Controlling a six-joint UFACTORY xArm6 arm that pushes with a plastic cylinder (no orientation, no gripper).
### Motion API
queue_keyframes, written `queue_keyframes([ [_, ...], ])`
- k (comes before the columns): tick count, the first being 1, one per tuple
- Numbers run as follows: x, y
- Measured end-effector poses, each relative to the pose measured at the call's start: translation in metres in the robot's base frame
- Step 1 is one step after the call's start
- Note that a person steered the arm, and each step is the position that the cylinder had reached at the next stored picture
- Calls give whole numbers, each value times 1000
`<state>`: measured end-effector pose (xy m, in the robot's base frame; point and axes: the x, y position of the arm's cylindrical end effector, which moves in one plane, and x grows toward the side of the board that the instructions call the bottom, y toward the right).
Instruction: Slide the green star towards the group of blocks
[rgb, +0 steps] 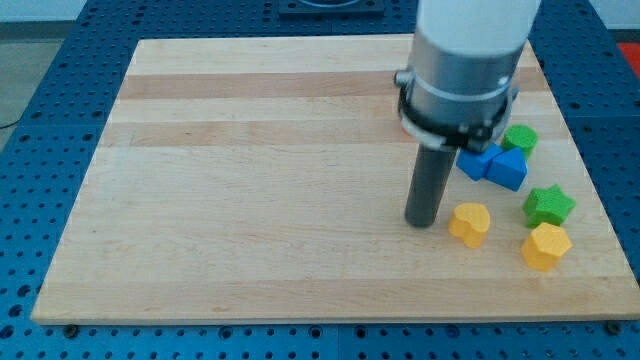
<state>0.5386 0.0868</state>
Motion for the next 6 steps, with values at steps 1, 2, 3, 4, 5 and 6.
queue_keyframes([
  [1, 45, 48],
  [2, 59, 125],
  [3, 59, 188],
  [4, 25, 198],
  [5, 22, 178],
  [6, 1, 153],
])
